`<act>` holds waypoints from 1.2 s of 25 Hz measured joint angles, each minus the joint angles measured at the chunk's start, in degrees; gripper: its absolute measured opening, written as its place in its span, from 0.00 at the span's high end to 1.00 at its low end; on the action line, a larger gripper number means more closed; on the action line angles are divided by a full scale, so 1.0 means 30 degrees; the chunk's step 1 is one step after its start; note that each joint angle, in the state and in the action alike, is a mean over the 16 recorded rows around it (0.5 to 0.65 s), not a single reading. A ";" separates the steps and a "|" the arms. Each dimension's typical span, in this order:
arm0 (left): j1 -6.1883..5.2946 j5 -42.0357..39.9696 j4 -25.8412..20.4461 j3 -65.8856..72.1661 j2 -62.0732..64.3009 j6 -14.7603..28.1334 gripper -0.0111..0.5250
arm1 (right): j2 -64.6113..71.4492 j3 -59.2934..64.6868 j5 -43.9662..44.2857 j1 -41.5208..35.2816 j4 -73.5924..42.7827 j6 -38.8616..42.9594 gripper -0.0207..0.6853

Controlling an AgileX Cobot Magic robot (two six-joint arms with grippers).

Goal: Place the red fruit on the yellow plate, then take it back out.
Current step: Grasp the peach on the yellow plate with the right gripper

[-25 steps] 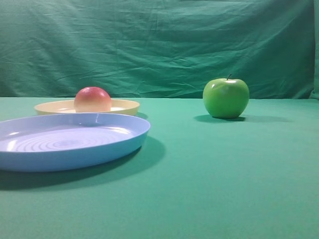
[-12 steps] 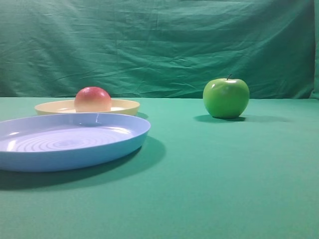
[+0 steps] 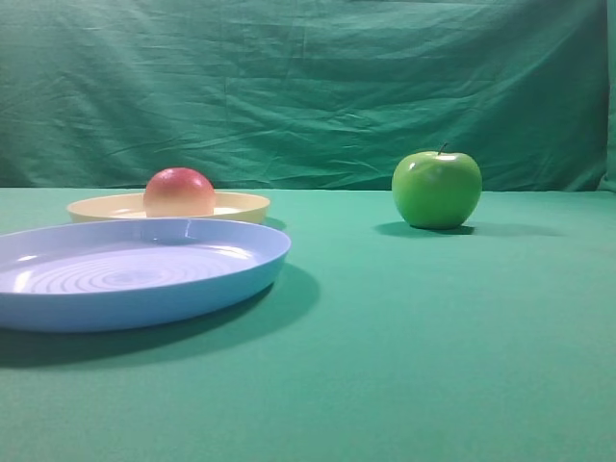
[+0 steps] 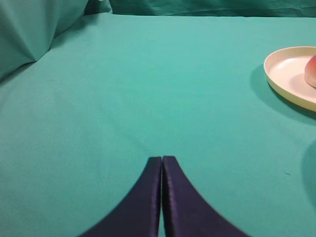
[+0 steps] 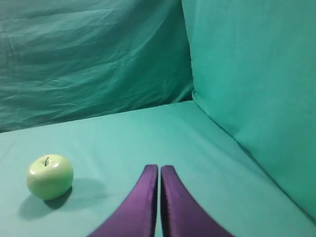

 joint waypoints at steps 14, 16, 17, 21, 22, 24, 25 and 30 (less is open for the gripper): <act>0.0000 0.0000 0.0000 0.0000 0.0000 0.0000 0.98 | -0.0236 0.2739 -0.0601 -0.0020 0.0235 -0.0562 0.97; 0.0000 0.0000 0.0000 0.0000 0.0000 0.0000 0.98 | -0.0236 0.2745 -0.0502 -0.0020 0.0248 -0.0777 0.97; 0.0000 0.0000 0.0000 0.0000 0.0000 0.0000 0.98 | -0.0236 0.2745 -0.0444 -0.0020 0.0256 -0.0889 0.97; 0.0000 0.0000 0.0000 0.0000 0.0000 0.0000 0.98 | -0.0236 0.2745 -0.0301 -0.0020 0.0270 -0.1413 0.97; 0.0000 0.0000 0.0000 0.0000 0.0000 0.0000 0.98 | -0.0236 0.2745 -0.0281 -0.0020 0.0273 -0.1551 0.97; 0.0000 0.0000 0.0000 0.0000 0.0000 0.0000 0.98 | -0.0236 0.2741 -0.0238 -0.0020 0.0277 -0.1802 0.97; 0.0000 0.0000 0.0000 0.0000 0.0000 0.0000 0.98 | -0.0236 0.2739 -0.0217 -0.0020 0.0279 -0.1909 0.97; 0.0000 0.0000 0.0000 0.0000 0.0000 0.0000 0.98 | -0.0236 0.2728 -0.0102 -0.0020 0.0288 -0.2290 0.97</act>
